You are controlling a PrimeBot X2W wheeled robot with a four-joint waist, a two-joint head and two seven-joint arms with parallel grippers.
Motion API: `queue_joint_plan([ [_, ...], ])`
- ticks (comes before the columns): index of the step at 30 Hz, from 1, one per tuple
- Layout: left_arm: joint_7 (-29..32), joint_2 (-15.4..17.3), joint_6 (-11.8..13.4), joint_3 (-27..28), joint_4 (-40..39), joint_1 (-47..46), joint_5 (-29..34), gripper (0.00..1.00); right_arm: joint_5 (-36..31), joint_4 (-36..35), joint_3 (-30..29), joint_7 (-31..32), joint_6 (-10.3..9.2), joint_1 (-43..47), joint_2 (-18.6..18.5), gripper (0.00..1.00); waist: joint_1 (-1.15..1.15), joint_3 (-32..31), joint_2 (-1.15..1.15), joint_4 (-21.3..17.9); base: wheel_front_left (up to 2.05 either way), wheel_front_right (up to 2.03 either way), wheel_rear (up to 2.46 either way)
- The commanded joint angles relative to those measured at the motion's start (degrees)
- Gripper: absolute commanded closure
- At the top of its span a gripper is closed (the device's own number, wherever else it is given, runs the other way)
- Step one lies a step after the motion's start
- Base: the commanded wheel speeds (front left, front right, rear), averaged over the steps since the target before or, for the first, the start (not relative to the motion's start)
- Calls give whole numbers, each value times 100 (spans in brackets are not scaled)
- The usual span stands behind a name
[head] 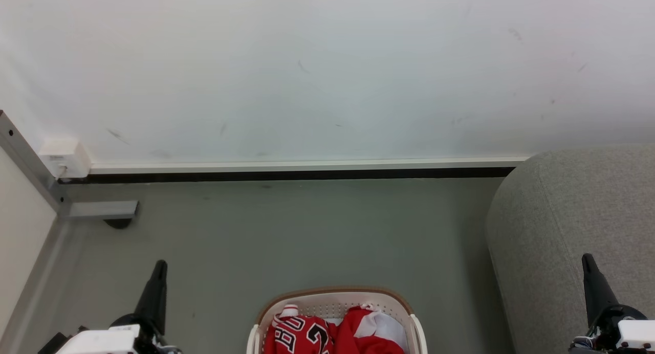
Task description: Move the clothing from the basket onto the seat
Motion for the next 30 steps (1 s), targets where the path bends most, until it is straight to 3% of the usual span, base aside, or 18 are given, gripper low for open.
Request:
queue_joint_plan([
  [1,20,41,-26,6,-23,-47,-82,100,-19,-32,-16,12,-13,76,0,100,0,0,0,0,0,0,0],
  [30,20,41,-26,6,-23,-47,-82,100,-19,-33,-16,12,-13,76,0,100,0,0,0,0,0,0,0],
])
